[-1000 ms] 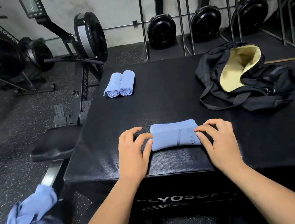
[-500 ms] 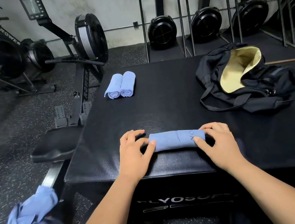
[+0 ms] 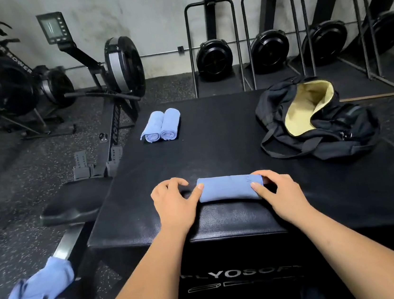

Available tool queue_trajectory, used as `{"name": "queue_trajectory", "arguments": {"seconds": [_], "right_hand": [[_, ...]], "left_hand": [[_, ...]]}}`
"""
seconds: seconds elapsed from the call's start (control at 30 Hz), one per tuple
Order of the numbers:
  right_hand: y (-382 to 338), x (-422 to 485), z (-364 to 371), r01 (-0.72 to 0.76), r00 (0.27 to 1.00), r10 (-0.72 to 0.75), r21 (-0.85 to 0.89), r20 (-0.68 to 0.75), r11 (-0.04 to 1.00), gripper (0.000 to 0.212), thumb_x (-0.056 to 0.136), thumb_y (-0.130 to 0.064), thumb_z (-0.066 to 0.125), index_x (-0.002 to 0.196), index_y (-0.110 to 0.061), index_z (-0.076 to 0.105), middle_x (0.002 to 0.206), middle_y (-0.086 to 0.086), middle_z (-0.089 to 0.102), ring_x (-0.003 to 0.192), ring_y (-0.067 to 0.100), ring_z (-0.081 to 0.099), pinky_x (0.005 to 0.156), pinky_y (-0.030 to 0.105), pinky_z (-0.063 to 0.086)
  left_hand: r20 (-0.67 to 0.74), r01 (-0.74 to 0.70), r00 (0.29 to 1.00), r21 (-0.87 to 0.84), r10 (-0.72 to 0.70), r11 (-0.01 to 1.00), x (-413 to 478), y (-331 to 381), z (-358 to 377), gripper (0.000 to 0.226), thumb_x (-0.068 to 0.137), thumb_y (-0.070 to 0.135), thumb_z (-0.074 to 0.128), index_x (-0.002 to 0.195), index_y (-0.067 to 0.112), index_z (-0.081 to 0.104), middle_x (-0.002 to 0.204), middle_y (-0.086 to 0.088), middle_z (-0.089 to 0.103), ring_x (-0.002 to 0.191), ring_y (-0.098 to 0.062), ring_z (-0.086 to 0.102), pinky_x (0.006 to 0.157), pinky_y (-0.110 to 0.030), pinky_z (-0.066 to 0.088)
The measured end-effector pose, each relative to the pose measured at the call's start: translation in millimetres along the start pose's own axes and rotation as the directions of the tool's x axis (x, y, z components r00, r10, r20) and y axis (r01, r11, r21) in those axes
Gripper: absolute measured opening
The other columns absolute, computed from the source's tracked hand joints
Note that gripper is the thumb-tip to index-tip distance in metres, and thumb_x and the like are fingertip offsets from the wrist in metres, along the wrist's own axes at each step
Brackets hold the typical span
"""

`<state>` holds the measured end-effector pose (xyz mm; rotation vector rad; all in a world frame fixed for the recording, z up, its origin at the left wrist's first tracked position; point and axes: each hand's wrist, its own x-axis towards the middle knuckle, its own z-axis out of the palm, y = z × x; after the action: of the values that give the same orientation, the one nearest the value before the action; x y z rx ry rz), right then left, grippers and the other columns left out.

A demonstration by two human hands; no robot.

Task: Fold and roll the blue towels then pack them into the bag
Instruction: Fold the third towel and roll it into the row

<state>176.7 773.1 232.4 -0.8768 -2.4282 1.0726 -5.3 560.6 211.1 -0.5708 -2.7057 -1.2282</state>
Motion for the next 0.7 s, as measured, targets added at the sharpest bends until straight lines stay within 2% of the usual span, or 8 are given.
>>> {"name": "queue_trajectory", "arguments": {"seconds": [0.1, 0.17, 0.3, 0.37, 0.5, 0.57, 0.63, 0.7], "right_hand": [[-12, -4, 6, -0.047, 0.997, 0.045, -0.033, -0.067, 0.998, 0.023, 0.092, -0.055, 0.07, 0.113, -0.044, 0.068, 0.093, -0.018, 0.057, 0.109, 0.012, 0.05, 0.106, 0.037, 0.036], [-18, -8, 14, -0.087, 0.989, 0.079, -0.063, -0.127, 0.994, 0.022, 0.089, -0.06, 0.069, 0.098, -0.041, 0.067, 0.085, -0.02, 0.063, 0.105, 0.013, 0.053, 0.102, 0.038, 0.036], [-38, -15, 32, -0.197, 0.973, 0.175, -0.146, -0.15, 0.97, 0.034, 0.085, -0.068, 0.06, 0.08, -0.034, 0.065, 0.081, -0.018, 0.066, 0.105, 0.021, 0.054, 0.092, 0.04, 0.039], [-49, -17, 39, -0.223, 0.974, 0.207, -0.2, -0.095, 0.954, 0.04, 0.086, -0.07, 0.055, 0.077, -0.032, 0.066, 0.085, -0.017, 0.066, 0.104, 0.023, 0.054, 0.094, 0.04, 0.041], [-63, -18, 51, -0.206, 0.974, 0.218, -0.16, 0.064, 0.965, 0.051, 0.091, -0.071, 0.055, 0.069, -0.027, 0.069, 0.077, -0.014, 0.07, 0.091, 0.02, 0.065, 0.092, 0.04, 0.053], [-65, -19, 53, -0.148, 0.985, 0.163, -0.221, 0.052, 0.964, 0.049, 0.09, -0.073, 0.054, 0.075, -0.029, 0.068, 0.08, -0.014, 0.069, 0.091, 0.02, 0.065, 0.087, 0.04, 0.054], [-64, -22, 53, -0.045, 0.998, 0.029, -0.3, -0.057, 0.953, 0.036, 0.089, -0.072, 0.057, 0.096, -0.038, 0.064, 0.091, -0.015, 0.065, 0.096, 0.019, 0.06, 0.086, 0.041, 0.053], [-60, -23, 55, 0.083, 0.993, -0.102, -0.238, -0.067, 0.968, 0.034, 0.093, -0.06, 0.061, 0.122, -0.042, 0.06, 0.102, -0.014, 0.057, 0.096, 0.015, 0.058, 0.085, 0.04, 0.053]], "left_hand": [[-0.107, -0.073, 0.991, 0.083, 0.082, 0.994, -8, 15, -3, 0.028, 0.084, 0.052, 0.081, 0.105, 0.036, 0.071, 0.113, 0.005, 0.053, 0.111, -0.025, 0.042, 0.094, -0.038, 0.042], [-0.108, -0.134, 0.983, 0.109, 0.146, 0.985, -13, 23, -3, 0.019, 0.088, 0.047, 0.079, 0.103, 0.038, 0.073, 0.109, 0.006, 0.052, 0.106, -0.023, 0.043, 0.089, -0.036, 0.04], [0.081, -0.169, 0.984, 0.111, 0.16, 0.979, -17, 30, -8, 0.016, 0.095, 0.049, 0.068, 0.11, 0.043, 0.073, 0.1, 0.017, 0.061, 0.103, -0.019, 0.051, 0.088, -0.034, 0.039], [0.199, -0.154, 0.969, 0.027, 0.146, 0.988, -18, 30, -11, 0.024, 0.096, 0.051, 0.065, 0.118, 0.045, 0.071, 0.098, 0.022, 0.066, 0.108, -0.014, 0.055, 0.094, -0.034, 0.042], [0.37, -0.112, 0.92, -0.076, 0.132, 0.991, -17, 22, -16, 0.041, 0.096, 0.052, 0.062, 0.136, 0.041, 0.065, 0.106, 0.031, 0.068, 0.124, -0.01, 0.058, 0.111, -0.042, 0.043], [0.396, -0.108, 0.908, -0.087, 0.134, 0.99, -16, 17, -21, 0.045, 0.095, 0.053, 0.058, 0.139, 0.042, 0.063, 0.114, 0.031, 0.07, 0.13, -0.009, 0.057, 0.112, -0.044, 0.044], [0.421, -0.111, 0.897, -0.084, 0.136, 0.99, -15, 13, -26, 0.048, 0.092, 0.054, 0.054, 0.139, 0.045, 0.06, 0.117, 0.035, 0.069, 0.132, -0.009, 0.056, 0.113, -0.043, 0.045], [0.455, -0.13, 0.879, -0.06, 0.143, 0.99, -17, 12, -28, 0.049, 0.094, 0.051, 0.053, 0.141, 0.044, 0.059, 0.123, 0.032, 0.068, 0.134, -0.011, 0.055, 0.114, -0.043, 0.044]]}}
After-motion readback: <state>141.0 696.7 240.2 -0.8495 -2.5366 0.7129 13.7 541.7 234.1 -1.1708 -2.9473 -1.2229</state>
